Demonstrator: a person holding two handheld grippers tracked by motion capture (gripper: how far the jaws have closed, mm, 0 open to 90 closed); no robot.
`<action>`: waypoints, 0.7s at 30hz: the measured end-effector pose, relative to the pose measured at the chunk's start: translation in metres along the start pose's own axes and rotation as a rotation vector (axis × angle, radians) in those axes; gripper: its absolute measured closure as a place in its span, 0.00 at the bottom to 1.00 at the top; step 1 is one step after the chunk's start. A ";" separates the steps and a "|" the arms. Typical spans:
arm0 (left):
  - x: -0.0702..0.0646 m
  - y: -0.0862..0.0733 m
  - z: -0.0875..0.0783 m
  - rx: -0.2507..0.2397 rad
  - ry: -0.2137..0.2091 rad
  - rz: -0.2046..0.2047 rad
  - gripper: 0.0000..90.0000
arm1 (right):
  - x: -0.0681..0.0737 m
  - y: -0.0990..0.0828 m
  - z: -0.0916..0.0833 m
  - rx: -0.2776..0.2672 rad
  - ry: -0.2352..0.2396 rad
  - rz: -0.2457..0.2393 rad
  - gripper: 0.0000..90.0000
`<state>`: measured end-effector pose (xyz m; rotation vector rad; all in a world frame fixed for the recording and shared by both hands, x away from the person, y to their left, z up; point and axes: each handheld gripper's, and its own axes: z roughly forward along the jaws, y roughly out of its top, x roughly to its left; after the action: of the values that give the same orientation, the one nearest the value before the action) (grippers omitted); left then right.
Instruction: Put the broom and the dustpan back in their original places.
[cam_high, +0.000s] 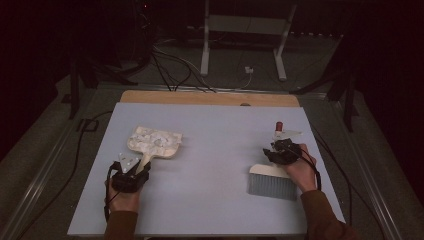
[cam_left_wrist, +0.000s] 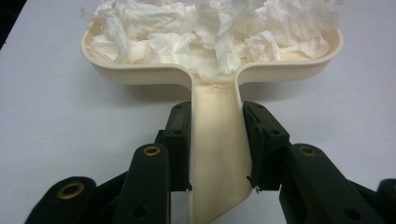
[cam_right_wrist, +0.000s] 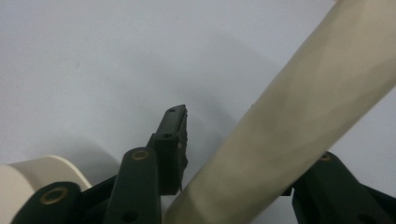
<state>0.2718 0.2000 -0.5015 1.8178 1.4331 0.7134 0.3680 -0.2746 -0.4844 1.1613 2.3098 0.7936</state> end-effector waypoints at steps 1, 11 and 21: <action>0.000 0.000 0.000 0.002 0.001 0.001 0.73 | 0.000 0.000 0.001 0.002 0.000 0.003 0.61; -0.001 0.001 0.004 0.007 0.003 -0.007 0.73 | 0.004 0.007 0.013 0.023 0.007 0.038 0.53; 0.000 0.001 0.007 0.023 0.014 -0.013 0.73 | 0.001 0.006 0.022 0.051 -0.032 0.056 0.51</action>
<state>0.2782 0.1984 -0.5047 1.8223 1.4666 0.7077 0.3841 -0.2642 -0.4969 1.2571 2.2925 0.7345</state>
